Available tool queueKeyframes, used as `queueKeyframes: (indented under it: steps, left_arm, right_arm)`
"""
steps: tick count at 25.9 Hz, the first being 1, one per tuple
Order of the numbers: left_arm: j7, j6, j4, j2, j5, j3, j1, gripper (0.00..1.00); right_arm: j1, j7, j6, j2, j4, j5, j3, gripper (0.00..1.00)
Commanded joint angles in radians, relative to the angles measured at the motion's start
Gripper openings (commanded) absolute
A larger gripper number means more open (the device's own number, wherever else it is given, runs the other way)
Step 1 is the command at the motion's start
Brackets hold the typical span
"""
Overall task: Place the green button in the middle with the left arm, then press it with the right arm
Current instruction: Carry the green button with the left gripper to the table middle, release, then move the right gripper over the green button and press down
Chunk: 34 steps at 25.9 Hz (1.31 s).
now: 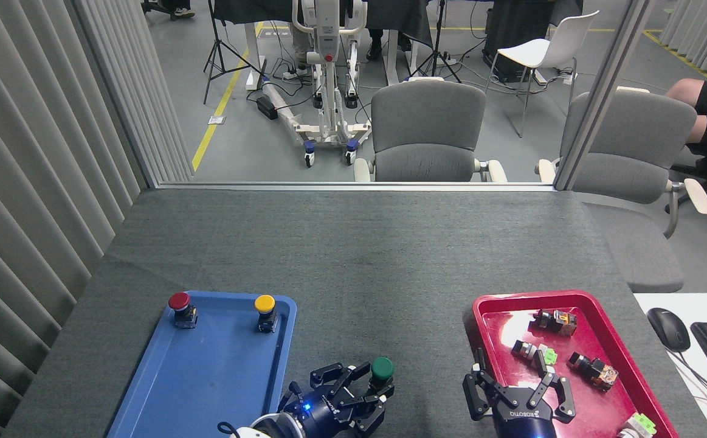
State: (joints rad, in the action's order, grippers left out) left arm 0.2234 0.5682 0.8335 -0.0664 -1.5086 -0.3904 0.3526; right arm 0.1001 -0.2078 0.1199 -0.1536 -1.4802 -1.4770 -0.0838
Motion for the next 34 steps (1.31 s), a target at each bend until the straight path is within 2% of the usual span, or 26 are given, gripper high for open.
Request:
queueKeyframes:
  steps: [1, 6, 9, 13, 16, 19, 22, 24, 30, 34]
  left_arm:
    - [0.004, 0.001, 0.012, -0.001, 0.008, 0.007, -0.003, 0.99]
    - [-0.009, -0.002, 0.084, 0.028, 0.087, 0.011, -0.015, 0.99]
    - [-0.013, -0.013, 0.187, 0.092, 0.110, 0.044, -0.056, 0.99]
    - [-0.018, -0.048, 0.346, 0.166, 0.114, 0.125, -0.162, 0.99]
    - [-0.013, -0.051, 0.449, 0.212, 0.119, 0.232, -0.253, 0.99]
    - [0.019, -0.123, 0.527, 0.209, 0.110, 0.370, -0.346, 0.99]
    - [0.020, -0.245, 0.550, 0.212, 0.110, 0.393, -0.380, 0.99]
    - [0.020, -0.258, 0.549, 0.223, 0.111, 0.406, -0.405, 0.99]
    - [0.028, -0.278, 0.558, 0.220, 0.120, 0.433, -0.429, 0.99]
    - [0.043, -0.283, 0.564, 0.227, 0.117, 0.433, -0.423, 0.99]
  right_arm:
    - [0.001, 0.002, 0.001, 0.002, 0.000, 0.000, -0.001, 0.99]
    - [0.001, 0.002, 0.000, 0.016, 0.000, -0.003, -0.007, 0.99]
    - [0.003, 0.001, 0.001, 0.046, -0.002, -0.008, -0.011, 0.99]
    - [0.001, 0.001, 0.001, 0.083, -0.002, -0.025, -0.042, 0.91]
    - [0.000, 0.001, 0.001, 0.094, -0.002, -0.048, -0.070, 0.78]
    - [-0.007, 0.002, 0.000, 0.108, 0.009, -0.080, -0.102, 0.51]
    - [-0.013, 0.008, 0.007, 0.109, 0.014, -0.088, -0.146, 0.35]
    - [-0.034, 0.010, 0.010, 0.108, 0.023, -0.088, -0.177, 0.25]
    - [-0.088, 0.011, 0.009, 0.109, 0.115, -0.091, -0.274, 0.06]
    - [-0.109, 0.011, 0.010, 0.128, 0.175, -0.094, -0.292, 0.02]
